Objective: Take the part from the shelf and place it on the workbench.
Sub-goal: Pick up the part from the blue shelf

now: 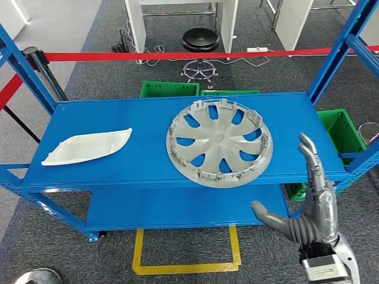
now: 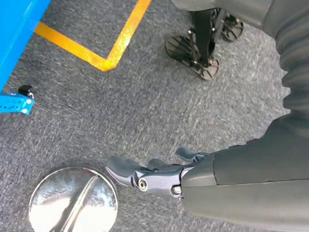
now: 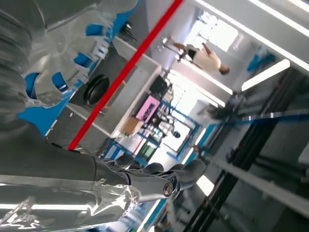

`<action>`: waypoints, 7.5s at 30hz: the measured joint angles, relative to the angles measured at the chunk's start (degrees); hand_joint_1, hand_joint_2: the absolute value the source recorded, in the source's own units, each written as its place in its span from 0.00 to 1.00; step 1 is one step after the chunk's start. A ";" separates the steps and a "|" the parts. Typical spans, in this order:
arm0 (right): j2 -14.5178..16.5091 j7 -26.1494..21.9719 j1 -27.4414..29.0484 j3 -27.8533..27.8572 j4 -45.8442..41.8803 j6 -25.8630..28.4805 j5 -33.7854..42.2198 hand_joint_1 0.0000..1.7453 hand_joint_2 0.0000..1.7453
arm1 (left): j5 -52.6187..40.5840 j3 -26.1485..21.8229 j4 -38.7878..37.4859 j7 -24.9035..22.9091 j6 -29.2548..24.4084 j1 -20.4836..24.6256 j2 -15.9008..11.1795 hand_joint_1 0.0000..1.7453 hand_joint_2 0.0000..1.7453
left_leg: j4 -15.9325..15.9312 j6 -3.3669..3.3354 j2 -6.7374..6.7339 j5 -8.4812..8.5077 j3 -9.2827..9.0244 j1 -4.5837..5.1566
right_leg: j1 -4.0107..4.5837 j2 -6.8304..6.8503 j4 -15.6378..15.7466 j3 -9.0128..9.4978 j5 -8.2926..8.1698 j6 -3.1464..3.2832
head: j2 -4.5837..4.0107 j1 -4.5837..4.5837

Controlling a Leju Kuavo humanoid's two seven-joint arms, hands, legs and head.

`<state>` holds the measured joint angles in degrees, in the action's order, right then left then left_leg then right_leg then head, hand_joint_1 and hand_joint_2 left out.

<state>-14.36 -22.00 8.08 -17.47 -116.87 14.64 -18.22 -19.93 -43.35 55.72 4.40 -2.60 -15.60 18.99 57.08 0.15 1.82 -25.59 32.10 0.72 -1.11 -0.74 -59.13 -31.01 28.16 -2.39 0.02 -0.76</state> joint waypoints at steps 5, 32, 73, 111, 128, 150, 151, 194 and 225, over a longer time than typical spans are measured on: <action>-3.95 2.98 -2.55 -4.34 1.65 -2.61 -5.76 0.00 1.00 | -3.92 -2.85 -1.03 0.61 2.36 1.35 -0.28 0.00 1.00 | 0.00 -0.05 0.00 0.05 0.04 0.00 | 0.00 0.01 0.02 -0.01 -0.05 -0.02 | 0.00 0.00; -10.02 18.36 -24.08 -24.87 26.48 -18.99 -24.37 0.00 1.00 | -22.94 -14.58 -8.28 7.13 10.03 9.45 -1.42 0.00 1.00 | 0.00 -0.15 0.04 0.58 0.58 0.01 | 0.00 0.09 0.07 -0.45 -0.54 -0.14 | 0.00 0.00; -4.57 24.32 -31.46 -27.31 39.92 -21.65 -26.37 0.00 1.00 | -27.98 -18.61 -9.23 8.24 11.58 10.90 -1.44 0.00 1.00 | 0.00 -0.15 0.05 0.75 0.88 0.01 | 0.00 0.08 0.07 -0.76 -0.75 -0.19 | 0.00 0.01; 4.71 29.61 -33.75 -14.21 57.03 -14.66 -31.25 0.00 1.00 | -31.21 -19.58 -4.95 8.41 16.33 10.34 -0.55 0.00 1.00 | 0.00 -0.15 0.06 1.00 1.10 0.00 | 0.01 0.10 0.09 -0.94 -0.95 -0.22 | 0.00 0.01; 4.92 26.61 -33.56 -14.53 57.76 -17.29 -29.84 1.00 1.00 | -34.48 -21.16 -4.85 9.93 16.32 10.37 -0.59 0.00 1.00 | 0.00 -0.16 0.06 1.01 1.10 0.00 | 0.01 0.09 0.10 -0.98 -0.98 -0.21 | 0.00 0.00; 3.18 22.64 -26.10 -14.73 38.68 -8.64 -32.32 1.00 1.00 | -31.40 -23.93 -4.86 11.54 16.50 10.67 -0.27 0.00 1.00 | 0.00 -0.17 0.06 1.01 1.27 -0.02 | 0.01 0.08 0.18 -1.13 -0.99 -0.21 | 0.00 0.01; 2.91 22.50 -25.22 -14.54 36.15 -7.90 -32.95 1.00 1.00 | -30.20 -23.93 -4.85 11.62 16.43 10.65 -0.27 0.00 1.00 | 0.00 -0.17 0.06 1.01 1.28 -0.02 | 0.01 0.09 0.18 -1.14 -0.99 -0.21 | 0.00 0.00; -1.18 18.48 -11.89 -12.60 11.42 -1.36 -34.83 1.00 1.00 | -28.65 -22.57 -4.85 14.62 13.97 10.47 -0.27 0.00 1.00 | 0.00 -0.18 0.05 1.02 1.36 -0.01 | 0.01 0.08 0.20 -1.19 -1.02 -0.22 | 0.00 0.00; -2.06 1.99 13.46 10.15 -11.14 -2.55 -5.61 1.00 1.00 | -27.40 -6.91 -16.18 18.57 -2.57 10.55 -0.90 0.00 1.00 | 2.33 1.12 -0.45 1.09 4.95 -0.83 | -0.03 -0.07 0.79 0.33 -0.18 0.72 | 0.00 -0.13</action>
<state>-16.41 -20.01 21.54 -7.33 -128.01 12.09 -23.83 -47.33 -50.26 39.53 22.97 -5.16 -5.05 18.10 59.42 1.27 1.37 -24.50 37.05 -0.11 -1.14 -0.81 -58.33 -30.67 27.98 -1.68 0.02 -0.89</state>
